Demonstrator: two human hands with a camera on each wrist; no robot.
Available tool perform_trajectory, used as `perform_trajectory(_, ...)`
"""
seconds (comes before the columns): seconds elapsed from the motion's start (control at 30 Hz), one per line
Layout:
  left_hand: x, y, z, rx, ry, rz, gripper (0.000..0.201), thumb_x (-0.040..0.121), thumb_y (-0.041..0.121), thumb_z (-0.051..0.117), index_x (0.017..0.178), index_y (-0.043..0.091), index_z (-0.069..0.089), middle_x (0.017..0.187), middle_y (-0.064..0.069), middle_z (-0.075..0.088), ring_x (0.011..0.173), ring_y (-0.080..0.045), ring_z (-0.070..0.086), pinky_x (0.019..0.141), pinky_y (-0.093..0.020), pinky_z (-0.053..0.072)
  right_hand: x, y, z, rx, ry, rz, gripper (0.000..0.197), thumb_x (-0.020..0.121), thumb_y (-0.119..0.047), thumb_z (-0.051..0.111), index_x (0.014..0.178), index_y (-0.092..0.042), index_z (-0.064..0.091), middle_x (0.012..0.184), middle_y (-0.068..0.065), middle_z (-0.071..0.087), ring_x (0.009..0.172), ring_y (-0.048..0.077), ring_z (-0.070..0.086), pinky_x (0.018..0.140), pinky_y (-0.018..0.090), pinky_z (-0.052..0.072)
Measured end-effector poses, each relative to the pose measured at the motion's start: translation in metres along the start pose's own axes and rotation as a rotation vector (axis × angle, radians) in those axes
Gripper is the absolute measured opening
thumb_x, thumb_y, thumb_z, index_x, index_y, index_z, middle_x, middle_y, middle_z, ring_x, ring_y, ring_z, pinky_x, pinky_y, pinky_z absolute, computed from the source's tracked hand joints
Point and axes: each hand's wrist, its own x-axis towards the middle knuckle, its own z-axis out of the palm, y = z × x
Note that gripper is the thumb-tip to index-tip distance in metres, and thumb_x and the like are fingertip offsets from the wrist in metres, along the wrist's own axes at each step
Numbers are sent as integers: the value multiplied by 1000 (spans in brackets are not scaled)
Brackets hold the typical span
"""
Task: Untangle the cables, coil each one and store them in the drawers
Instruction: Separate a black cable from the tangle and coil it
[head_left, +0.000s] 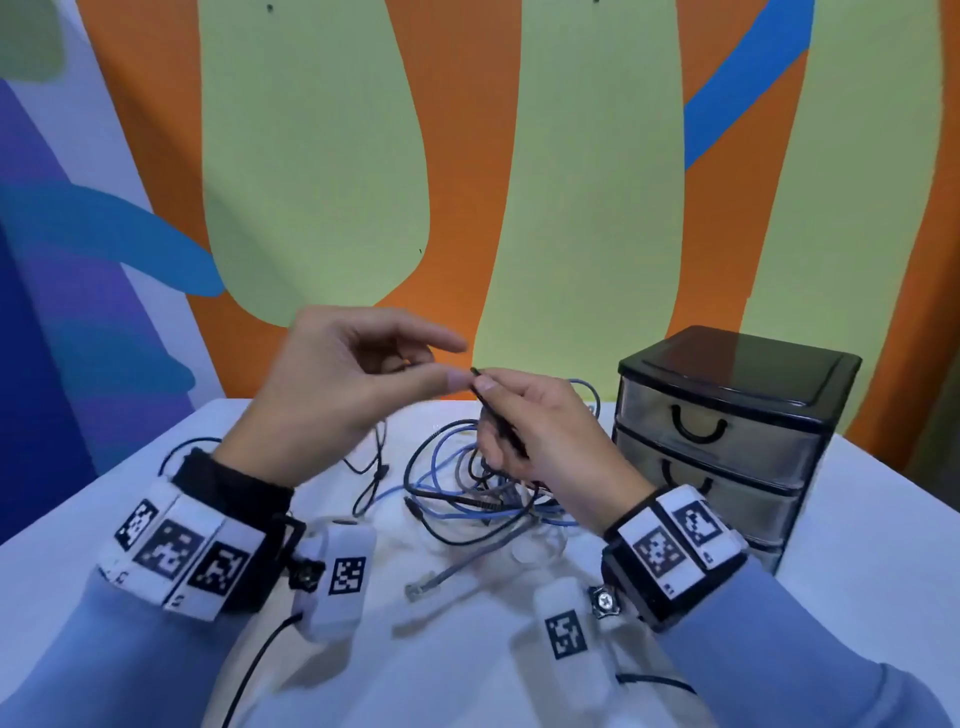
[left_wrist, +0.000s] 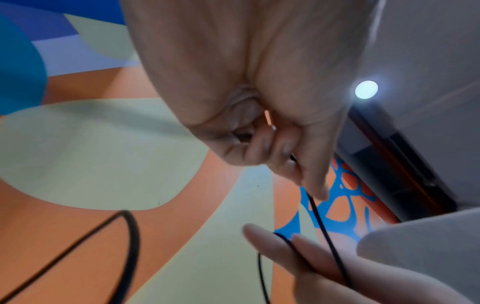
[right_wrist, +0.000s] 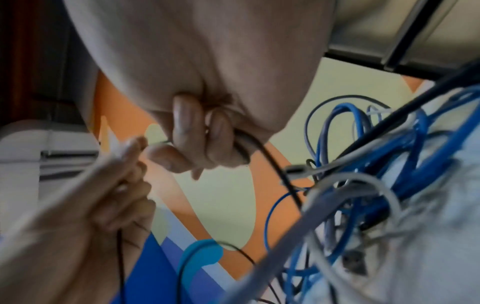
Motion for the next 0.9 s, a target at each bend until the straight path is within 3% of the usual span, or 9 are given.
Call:
perform_trajectory(0.07,3,-7,-7,-14,113,17,24,72,19,96,93,14,85,79,-21,73,72,-31,57,74,-61,54,-3,-6,-1,127,-89,58,35,110,-20,44,120,-3,72,51,4,38,45,14,20,43,22,16)
perform_trajectory(0.13,3,-10,-8,7,174,33,24,71,21,96,90,11,84,79,-21,73,71,-39,60,76,-64,55,-6,-13,-2,243,-206,103,35,107,-23,46,112,-3,74,55,3,29,49,15,12,47,28,8)
perform_trajectory(0.27,5,-23,-5,151,176,50,28,81,38,86,76,11,80,61,-9,61,55,-18,46,52,-29,39,-9,-20,-4,467,-283,110,31,102,-25,47,110,-5,69,56,-1,37,44,10,10,45,26,7)
perform_trajectory(0.33,5,-29,-2,249,85,-21,35,90,47,75,73,17,77,53,-2,55,50,-11,40,50,-27,32,-9,-21,-6,578,-224,56,37,105,-23,44,124,-3,67,57,-2,45,41,9,11,43,23,10)
perform_trajectory(0.47,0,-28,13,343,-252,-144,31,101,47,63,92,22,78,55,4,61,47,-8,47,53,-28,36,-7,-26,-7,755,-17,-43,42,111,-20,39,142,3,55,79,3,68,41,5,42,44,17,28)
perform_trajectory(0.6,-8,-13,35,391,-485,-75,15,106,30,64,116,24,75,59,1,62,50,-11,50,53,-27,38,-4,-26,-8,885,163,-183,39,112,-8,37,145,14,38,118,30,72,96,27,77,79,23,62)
perform_trajectory(0.7,-10,0,46,468,-520,57,15,105,28,64,102,17,73,61,-3,55,55,-18,45,53,-29,33,0,-22,-9,744,307,-244,36,114,-9,34,146,7,34,116,32,72,109,37,74,91,30,61)
perform_trajectory(0.83,3,14,41,482,-482,76,28,96,35,78,79,15,72,55,2,52,57,-17,52,52,-22,28,2,-18,-12,315,329,-162,38,115,-15,33,152,-11,36,101,12,80,86,25,79,71,26,61)
perform_trajectory(0.9,18,18,30,440,-467,27,25,91,33,85,75,16,74,49,10,49,82,2,18,53,-18,27,2,-14,-12,173,304,-73,38,114,-16,36,152,-15,41,87,3,80,67,18,74,58,28,58)
